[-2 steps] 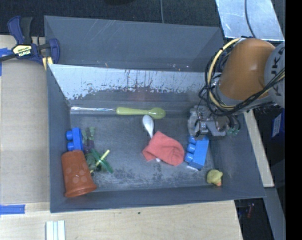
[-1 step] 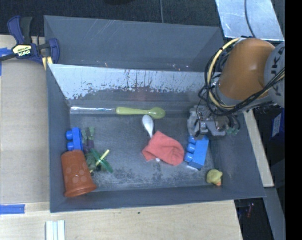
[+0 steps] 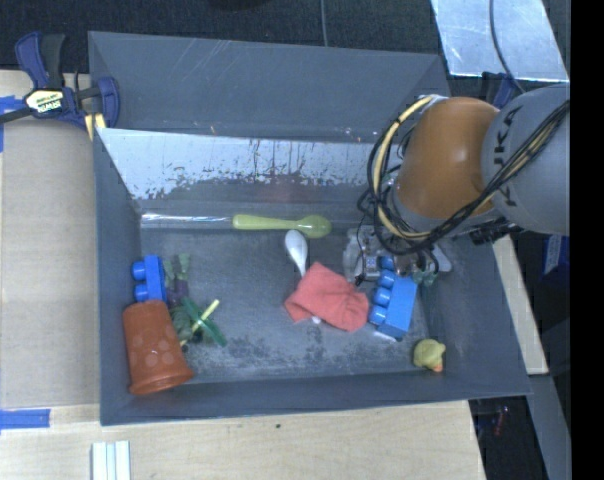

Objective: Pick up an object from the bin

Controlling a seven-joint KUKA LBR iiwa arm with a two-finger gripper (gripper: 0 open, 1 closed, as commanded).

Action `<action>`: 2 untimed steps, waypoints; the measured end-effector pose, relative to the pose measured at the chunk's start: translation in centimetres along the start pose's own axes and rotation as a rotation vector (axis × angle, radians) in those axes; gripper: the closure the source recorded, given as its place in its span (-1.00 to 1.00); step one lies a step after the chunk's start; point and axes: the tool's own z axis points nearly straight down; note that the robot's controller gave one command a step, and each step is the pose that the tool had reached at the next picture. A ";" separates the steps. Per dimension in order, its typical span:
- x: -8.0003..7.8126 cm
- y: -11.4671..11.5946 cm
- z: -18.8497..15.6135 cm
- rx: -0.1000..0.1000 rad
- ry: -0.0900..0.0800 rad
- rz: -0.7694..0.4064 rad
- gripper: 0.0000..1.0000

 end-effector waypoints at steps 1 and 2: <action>1.2 1.1 -0.7 0.003 -0.003 0.017 -1.00; 1.2 1.1 -0.7 0.003 -0.003 0.016 -1.00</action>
Offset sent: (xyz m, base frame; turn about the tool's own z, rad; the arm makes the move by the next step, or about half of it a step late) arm 0.0000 0.0000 0.0000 0.0000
